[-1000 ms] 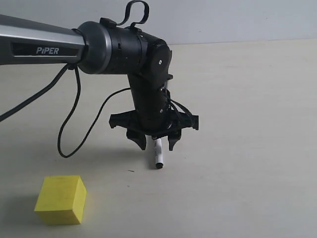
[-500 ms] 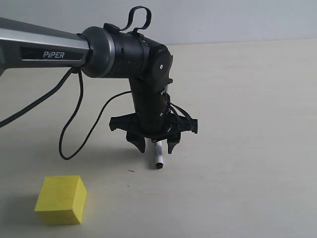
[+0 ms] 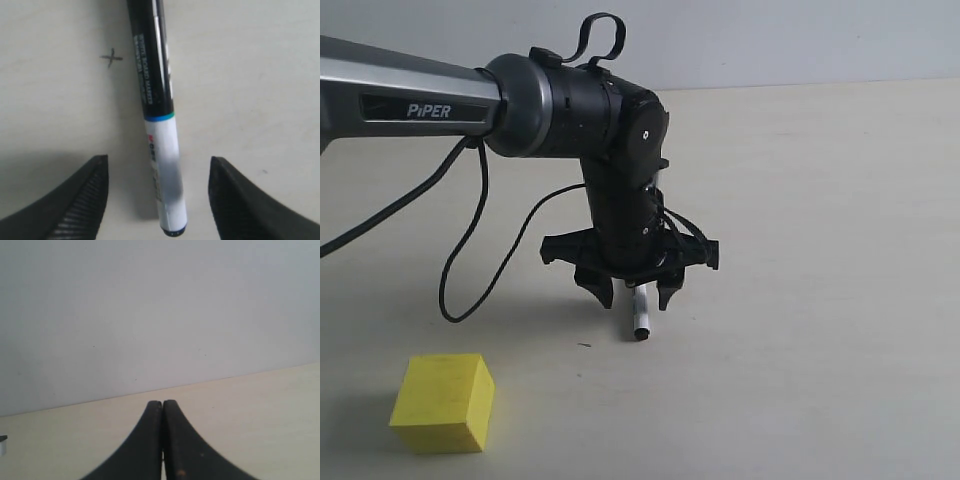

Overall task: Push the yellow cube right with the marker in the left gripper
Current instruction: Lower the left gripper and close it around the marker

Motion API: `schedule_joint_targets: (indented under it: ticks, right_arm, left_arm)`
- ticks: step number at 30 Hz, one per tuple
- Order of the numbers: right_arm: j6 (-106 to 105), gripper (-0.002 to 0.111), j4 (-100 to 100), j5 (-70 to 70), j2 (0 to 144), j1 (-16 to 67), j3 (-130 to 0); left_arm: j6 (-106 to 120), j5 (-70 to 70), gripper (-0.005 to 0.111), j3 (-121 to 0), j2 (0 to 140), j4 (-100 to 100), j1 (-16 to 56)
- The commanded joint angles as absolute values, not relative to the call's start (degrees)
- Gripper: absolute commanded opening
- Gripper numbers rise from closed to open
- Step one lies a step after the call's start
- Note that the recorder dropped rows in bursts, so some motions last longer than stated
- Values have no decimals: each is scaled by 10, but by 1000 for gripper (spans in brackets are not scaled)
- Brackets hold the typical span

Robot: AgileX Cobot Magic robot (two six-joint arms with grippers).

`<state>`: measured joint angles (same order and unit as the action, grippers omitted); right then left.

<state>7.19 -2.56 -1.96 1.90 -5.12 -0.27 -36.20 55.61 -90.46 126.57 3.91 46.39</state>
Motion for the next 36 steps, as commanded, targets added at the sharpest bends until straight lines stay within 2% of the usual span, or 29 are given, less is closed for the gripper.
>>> schedule_joint_targets:
  ticks: [1,36]
  right_arm:
    - [73,0,-26,-12,14,-54,0]
    - [73,0,-26,-12,14,-54,0]
  left_arm:
    - [-361,564,58,-906,1266,36,463]
    - [-362,554,58,-906,1272,34,474]
